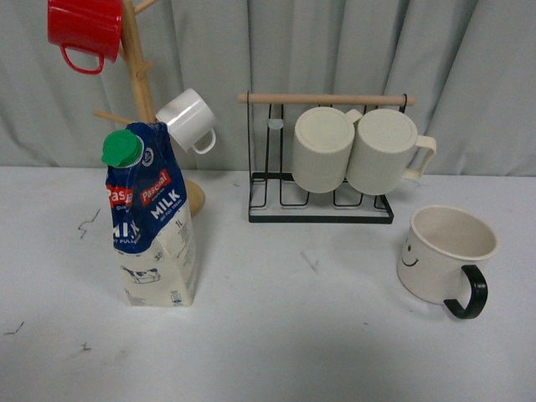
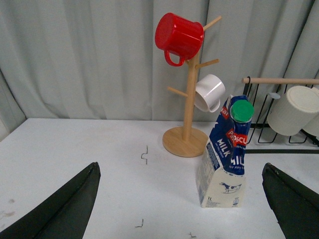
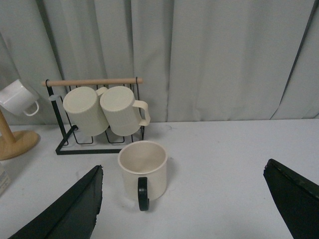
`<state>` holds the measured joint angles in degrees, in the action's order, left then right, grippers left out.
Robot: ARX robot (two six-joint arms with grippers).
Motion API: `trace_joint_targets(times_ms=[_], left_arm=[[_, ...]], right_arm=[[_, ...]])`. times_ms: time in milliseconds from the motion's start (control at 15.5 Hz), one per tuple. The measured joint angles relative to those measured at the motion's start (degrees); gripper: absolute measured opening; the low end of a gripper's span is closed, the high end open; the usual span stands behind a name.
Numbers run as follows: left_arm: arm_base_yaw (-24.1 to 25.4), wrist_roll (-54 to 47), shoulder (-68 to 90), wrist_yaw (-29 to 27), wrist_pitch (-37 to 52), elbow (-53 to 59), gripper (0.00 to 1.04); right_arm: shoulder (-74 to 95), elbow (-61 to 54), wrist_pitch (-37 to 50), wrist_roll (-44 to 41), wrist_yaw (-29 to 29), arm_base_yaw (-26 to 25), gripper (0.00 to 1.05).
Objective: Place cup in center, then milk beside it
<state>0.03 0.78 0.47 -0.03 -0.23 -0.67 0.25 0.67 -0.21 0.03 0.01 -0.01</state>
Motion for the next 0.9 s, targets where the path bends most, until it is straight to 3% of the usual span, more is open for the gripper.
trace_joint_targets(times_ms=[902], left_arm=[[0.0, 0.0, 0.0, 0.0, 0.0, 0.0, 0.98]], right_arm=[[0.0, 0.0, 0.0, 0.0, 0.0, 0.0, 0.98]])
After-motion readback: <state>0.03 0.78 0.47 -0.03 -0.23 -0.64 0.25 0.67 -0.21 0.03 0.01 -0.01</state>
